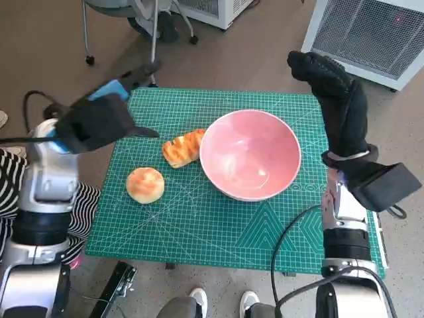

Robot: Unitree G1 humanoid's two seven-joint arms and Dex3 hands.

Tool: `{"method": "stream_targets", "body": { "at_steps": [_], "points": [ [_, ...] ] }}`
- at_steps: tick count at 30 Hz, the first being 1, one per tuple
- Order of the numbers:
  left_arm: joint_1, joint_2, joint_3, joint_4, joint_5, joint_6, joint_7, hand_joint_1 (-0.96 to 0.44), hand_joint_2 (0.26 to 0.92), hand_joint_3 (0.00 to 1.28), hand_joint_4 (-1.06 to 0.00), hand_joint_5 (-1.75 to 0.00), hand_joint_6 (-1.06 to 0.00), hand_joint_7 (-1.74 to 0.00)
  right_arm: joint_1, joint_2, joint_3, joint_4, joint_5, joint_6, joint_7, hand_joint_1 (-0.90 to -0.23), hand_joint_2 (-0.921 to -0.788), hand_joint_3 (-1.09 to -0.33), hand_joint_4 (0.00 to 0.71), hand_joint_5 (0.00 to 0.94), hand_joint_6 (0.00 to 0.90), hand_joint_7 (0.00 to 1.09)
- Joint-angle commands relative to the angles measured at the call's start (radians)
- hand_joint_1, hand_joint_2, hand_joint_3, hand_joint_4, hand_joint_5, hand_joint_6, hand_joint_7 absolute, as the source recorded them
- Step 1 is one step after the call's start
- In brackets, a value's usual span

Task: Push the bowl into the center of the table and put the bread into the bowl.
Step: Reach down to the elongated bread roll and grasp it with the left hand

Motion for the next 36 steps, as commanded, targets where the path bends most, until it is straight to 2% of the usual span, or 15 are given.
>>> {"method": "stream_targets", "body": {
  "at_steps": [1,13,21,36],
  "points": [
    [-0.031,-0.029,-0.053,0.048,0.023,0.050,-0.013,-0.32,0.689,0.01,0.00,0.00,-0.15,-0.05,0.030,-0.001,-0.003,-0.001,0.020,0.022,-0.004,-0.751,-0.921,-0.682,0.163,0.004,0.015,0.53],
    [-0.099,-0.108,-0.148,0.231,0.081,0.064,0.041,-0.28,0.697,0.01,-0.06,-0.02,-0.16,-0.03,0.036,-0.001,-0.005,0.002,0.039,0.025,0.004,-0.755,-0.921,-0.679,0.165,0.004,0.019,0.54],
    [-0.180,-0.147,-0.212,0.421,0.125,0.042,0.057,-0.28,0.700,0.00,-0.07,-0.01,-0.16,-0.02,0.038,-0.005,-0.006,0.001,0.049,0.035,0.007,-0.757,-0.921,-0.678,0.166,0.004,0.019,0.54],
    [-0.309,-0.192,-0.306,0.731,0.194,0.001,0.084,-0.32,0.701,0.00,-0.08,-0.01,-0.17,-0.01,0.051,-0.017,-0.012,-0.013,0.047,0.035,0.005,-0.753,-0.921,-0.676,0.169,0.004,0.021,0.54]
  ]
}}
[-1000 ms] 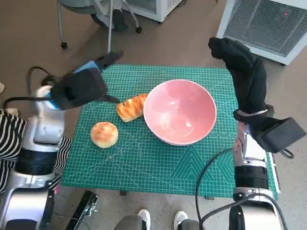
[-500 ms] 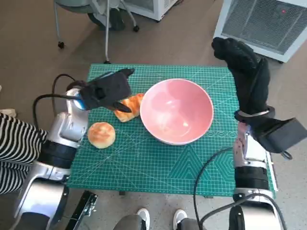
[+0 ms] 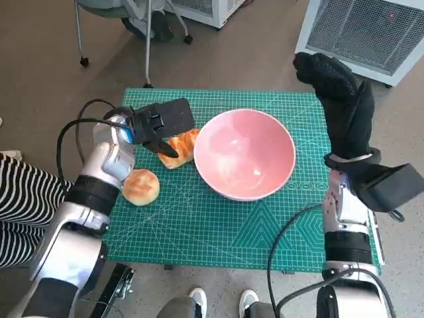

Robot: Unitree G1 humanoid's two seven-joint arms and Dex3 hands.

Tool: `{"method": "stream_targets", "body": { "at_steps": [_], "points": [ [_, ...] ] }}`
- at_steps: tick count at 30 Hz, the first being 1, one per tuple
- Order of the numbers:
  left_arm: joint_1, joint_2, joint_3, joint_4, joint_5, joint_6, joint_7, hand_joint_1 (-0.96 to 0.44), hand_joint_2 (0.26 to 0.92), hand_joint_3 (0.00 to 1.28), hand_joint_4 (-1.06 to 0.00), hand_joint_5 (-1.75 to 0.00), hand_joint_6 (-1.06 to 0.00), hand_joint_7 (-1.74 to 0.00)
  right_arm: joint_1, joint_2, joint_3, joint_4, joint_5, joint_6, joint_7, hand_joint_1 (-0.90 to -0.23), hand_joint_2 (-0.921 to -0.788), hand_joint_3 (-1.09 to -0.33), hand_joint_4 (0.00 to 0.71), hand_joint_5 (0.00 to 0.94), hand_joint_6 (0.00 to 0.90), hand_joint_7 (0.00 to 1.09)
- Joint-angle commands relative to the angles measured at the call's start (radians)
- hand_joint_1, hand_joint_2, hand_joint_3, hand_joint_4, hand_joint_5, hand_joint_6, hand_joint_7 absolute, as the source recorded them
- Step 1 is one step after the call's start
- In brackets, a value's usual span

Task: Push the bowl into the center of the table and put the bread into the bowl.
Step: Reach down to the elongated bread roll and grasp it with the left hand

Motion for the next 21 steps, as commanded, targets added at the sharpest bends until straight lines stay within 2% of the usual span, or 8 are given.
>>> {"method": "stream_targets", "body": {
  "at_steps": [1,21],
  "points": [
    [-0.049,-0.019,-0.030,0.076,0.034,-0.017,0.016,-0.32,0.701,0.00,-0.08,-0.01,-0.17,-0.01,0.031,-0.014,-0.005,0.008,0.005,0.011,0.003,-0.753,-0.921,-0.676,0.169,0.004,0.021,0.54],
    [-0.100,-0.074,-0.073,0.273,0.071,-0.069,0.064,-0.36,0.706,0.00,-0.11,-0.01,-0.18,-0.01,0.029,-0.013,-0.006,0.010,0.000,0.010,-0.002,-0.740,-0.921,-0.678,0.170,0.003,0.023,0.54]
  ]
}}
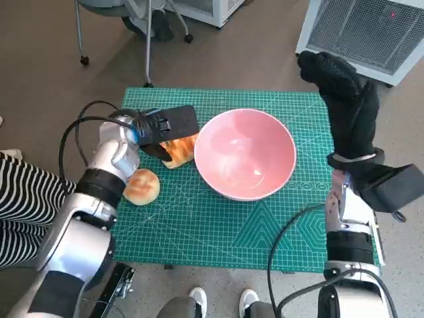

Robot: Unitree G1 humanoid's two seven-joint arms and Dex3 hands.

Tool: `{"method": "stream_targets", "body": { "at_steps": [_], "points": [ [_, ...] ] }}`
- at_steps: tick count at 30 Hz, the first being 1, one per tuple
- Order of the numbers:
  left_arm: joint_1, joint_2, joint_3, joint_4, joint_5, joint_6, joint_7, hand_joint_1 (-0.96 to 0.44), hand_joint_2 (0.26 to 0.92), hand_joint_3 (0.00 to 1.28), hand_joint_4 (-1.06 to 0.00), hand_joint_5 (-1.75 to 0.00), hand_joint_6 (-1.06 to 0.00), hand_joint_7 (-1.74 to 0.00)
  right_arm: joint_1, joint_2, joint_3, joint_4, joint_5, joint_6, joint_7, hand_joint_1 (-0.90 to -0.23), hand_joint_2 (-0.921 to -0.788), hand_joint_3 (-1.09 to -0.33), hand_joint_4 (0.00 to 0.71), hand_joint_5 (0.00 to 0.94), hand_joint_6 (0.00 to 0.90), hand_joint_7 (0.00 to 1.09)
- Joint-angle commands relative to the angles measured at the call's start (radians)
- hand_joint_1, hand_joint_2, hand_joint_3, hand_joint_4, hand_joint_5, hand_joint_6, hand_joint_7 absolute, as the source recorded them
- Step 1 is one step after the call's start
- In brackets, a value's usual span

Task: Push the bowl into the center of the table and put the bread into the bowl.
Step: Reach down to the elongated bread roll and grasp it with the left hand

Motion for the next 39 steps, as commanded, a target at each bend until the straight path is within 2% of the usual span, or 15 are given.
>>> {"method": "stream_targets", "body": {
  "at_steps": [1,10,20,24,25,26,27,28,30,32,33,34,36,37,39],
  "points": [
    [-0.027,-0.023,-0.009,0.061,0.010,-0.022,0.012,-0.36,0.706,0.00,-0.11,-0.01,-0.18,-0.01,0.029,-0.007,0.000,0.011,0.000,0.010,-0.002,-0.740,-0.921,-0.678,0.170,0.003,0.023,0.54],
    [-0.030,-0.054,-0.029,0.149,0.024,-0.046,0.017,-0.38,0.708,0.00,-0.14,-0.01,-0.18,0.00,0.029,-0.008,-0.002,0.014,0.004,0.010,0.002,-0.739,-0.921,-0.678,0.170,0.002,0.024,0.54],
    [-0.014,-0.071,-0.044,0.187,0.044,-0.050,0.051,-0.36,0.714,0.00,-0.17,-0.02,-0.24,-0.02,0.033,-0.010,-0.006,0.000,0.016,0.020,0.008,-0.736,-0.921,-0.678,0.170,0.002,0.024,0.54],
    [-0.002,-0.075,-0.050,0.195,0.054,-0.052,0.066,-0.34,0.723,0.01,-0.24,-0.05,-0.28,-0.04,0.033,-0.012,-0.010,0.001,0.023,0.025,0.013,-0.735,-0.921,-0.678,0.170,0.002,0.024,0.54],
    [0.000,-0.076,-0.051,0.197,0.055,-0.052,0.068,-0.33,0.727,0.01,-0.33,-0.09,-0.30,-0.05,0.033,-0.012,-0.011,0.001,0.025,0.026,0.015,-0.735,-0.921,-0.678,0.170,0.002,0.024,0.53],
    [0.003,-0.078,-0.052,0.199,0.056,-0.050,0.071,-0.32,0.728,0.01,-0.36,-0.11,-0.30,-0.05,0.034,-0.012,-0.012,0.002,0.027,0.027,0.016,-0.735,-0.921,-0.678,0.170,0.002,0.024,0.53],
    [0.004,-0.079,-0.052,0.200,0.056,-0.049,0.074,-0.31,0.736,0.01,-0.43,-0.28,-0.34,-0.04,0.034,-0.013,-0.012,0.002,0.029,0.028,0.018,-0.735,-0.921,-0.678,0.170,0.002,0.024,0.53],
    [0.008,-0.080,-0.048,0.202,0.052,-0.046,0.081,-0.31,0.740,0.00,-0.45,-0.44,-0.36,-0.04,0.034,-0.013,-0.012,0.001,0.031,0.028,0.018,-0.735,-0.921,-0.678,0.170,0.002,0.024,0.53],
    [0.013,-0.083,-0.040,0.205,0.044,-0.040,0.094,-0.29,0.754,0.00,-0.49,-0.57,-0.42,-0.05,0.035,-0.013,-0.011,-0.001,0.034,0.030,0.018,-0.734,-0.921,-0.678,0.170,0.001,0.023,0.53],
    [0.019,-0.084,-0.027,0.206,0.033,-0.033,0.112,-0.26,0.768,0.00,-0.52,-0.60,-0.50,-0.09,0.035,-0.014,-0.010,-0.003,0.037,0.032,0.018,-0.734,-0.921,-0.678,0.170,0.001,0.022,0.53],
    [0.021,-0.085,-0.020,0.206,0.027,-0.031,0.121,-0.21,0.779,0.01,-0.57,-0.66,-0.57,-0.16,0.035,-0.015,-0.009,-0.003,0.038,0.033,0.017,-0.734,-0.921,-0.678,0.170,0.001,0.022,0.53],
    [0.024,-0.086,-0.010,0.206,0.019,-0.027,0.134,-0.18,0.787,0.00,-0.59,-0.71,-0.58,-0.26,0.035,-0.015,-0.009,-0.004,0.038,0.034,0.017,-0.734,-0.921,-0.678,0.170,0.001,0.022,0.53],
    [0.029,-0.088,0.005,0.205,0.008,-0.023,0.158,0.09,0.852,0.01,-0.66,-0.93,-0.57,-0.49,0.036,-0.015,-0.008,-0.004,0.039,0.035,0.016,-0.734,-0.921,-0.678,0.170,0.001,0.022,0.53],
    [0.031,-0.089,0.012,0.205,0.004,-0.021,0.168,0.06,0.877,0.02,-0.71,-1.01,-0.58,-0.71,0.036,-0.015,-0.008,-0.004,0.040,0.035,0.016,-0.734,-0.921,-0.678,0.170,0.001,0.022,0.53],
    [0.040,-0.091,0.024,0.204,-0.002,-0.024,0.199,0.03,0.895,0.03,-0.76,-1.07,-0.59,-0.89,0.035,-0.015,-0.008,-0.004,0.041,0.036,0.017,-0.734,-0.921,-0.678,0.170,0.001,0.022,0.53]
  ]
}}
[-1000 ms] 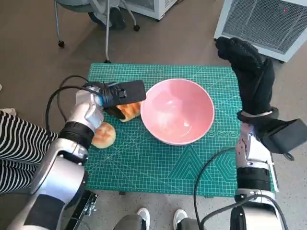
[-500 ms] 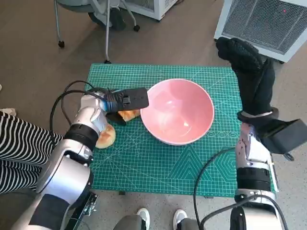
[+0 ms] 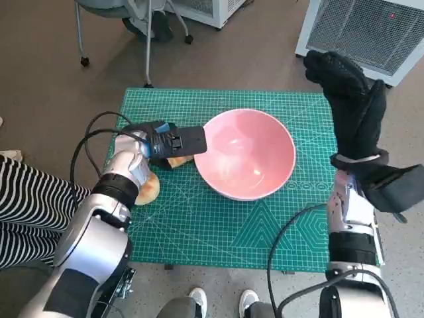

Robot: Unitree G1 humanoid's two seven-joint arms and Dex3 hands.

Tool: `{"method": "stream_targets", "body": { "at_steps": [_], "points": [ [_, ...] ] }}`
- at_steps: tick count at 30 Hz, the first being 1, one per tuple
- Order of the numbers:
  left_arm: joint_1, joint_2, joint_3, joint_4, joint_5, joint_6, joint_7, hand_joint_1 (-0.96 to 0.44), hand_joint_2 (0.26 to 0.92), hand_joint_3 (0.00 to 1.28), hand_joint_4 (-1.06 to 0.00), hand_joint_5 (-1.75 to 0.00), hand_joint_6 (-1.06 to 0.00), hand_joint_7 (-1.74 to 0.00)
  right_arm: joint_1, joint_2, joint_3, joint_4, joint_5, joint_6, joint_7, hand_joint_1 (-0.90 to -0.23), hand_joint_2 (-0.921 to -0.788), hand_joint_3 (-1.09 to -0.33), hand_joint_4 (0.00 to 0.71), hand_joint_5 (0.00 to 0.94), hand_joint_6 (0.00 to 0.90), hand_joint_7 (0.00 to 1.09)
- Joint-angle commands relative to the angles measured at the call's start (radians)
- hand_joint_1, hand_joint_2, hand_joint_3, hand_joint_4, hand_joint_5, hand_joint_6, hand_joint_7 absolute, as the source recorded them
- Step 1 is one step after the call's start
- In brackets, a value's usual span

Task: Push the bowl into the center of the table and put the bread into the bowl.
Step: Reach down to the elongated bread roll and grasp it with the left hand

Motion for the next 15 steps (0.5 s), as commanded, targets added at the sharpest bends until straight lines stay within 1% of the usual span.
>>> {"method": "stream_targets", "body": {
  "at_steps": [1,3,4,6,15],
  "points": [
    [0.046,-0.014,0.037,0.007,-0.029,0.002,0.052,0.02,0.901,0.03,-0.78,-1.08,-0.60,-0.96,0.031,-0.002,0.000,0.002,0.008,0.018,0.009,-0.733,-0.921,-0.678,0.170,0.001,0.022,0.53],
    [0.052,-0.014,0.047,0.006,-0.034,-0.006,0.078,0.01,0.902,0.03,-0.80,-1.06,-0.62,-1.06,0.031,-0.003,-0.001,0.002,0.010,0.020,0.010,-0.732,-0.921,-0.678,0.170,0.001,0.022,0.53],
    [0.055,-0.014,0.052,0.005,-0.036,-0.010,0.088,0.01,0.902,0.04,-0.80,-1.01,-0.63,-1.12,0.030,-0.003,-0.001,0.002,0.011,0.021,0.011,-0.732,-0.921,-0.678,0.170,0.001,0.022,0.53],
    [0.061,-0.013,0.060,0.004,-0.042,-0.022,0.114,0.00,0.904,0.03,-0.81,-0.99,-0.63,-1.17,0.029,-0.003,-0.002,0.002,0.013,0.023,0.012,-0.732,-0.921,-0.678,0.170,0.001,0.022,0.53],
    [0.072,-0.011,0.097,0.000,-0.061,-0.050,0.182,0.00,0.914,0.03,-0.82,-1.08,-0.62,-1.12,0.028,-0.003,-0.002,-0.002,0.018,0.031,0.016,-0.731,-0.921,-0.677,0.170,0.001,0.023,0.53]
  ]
}}
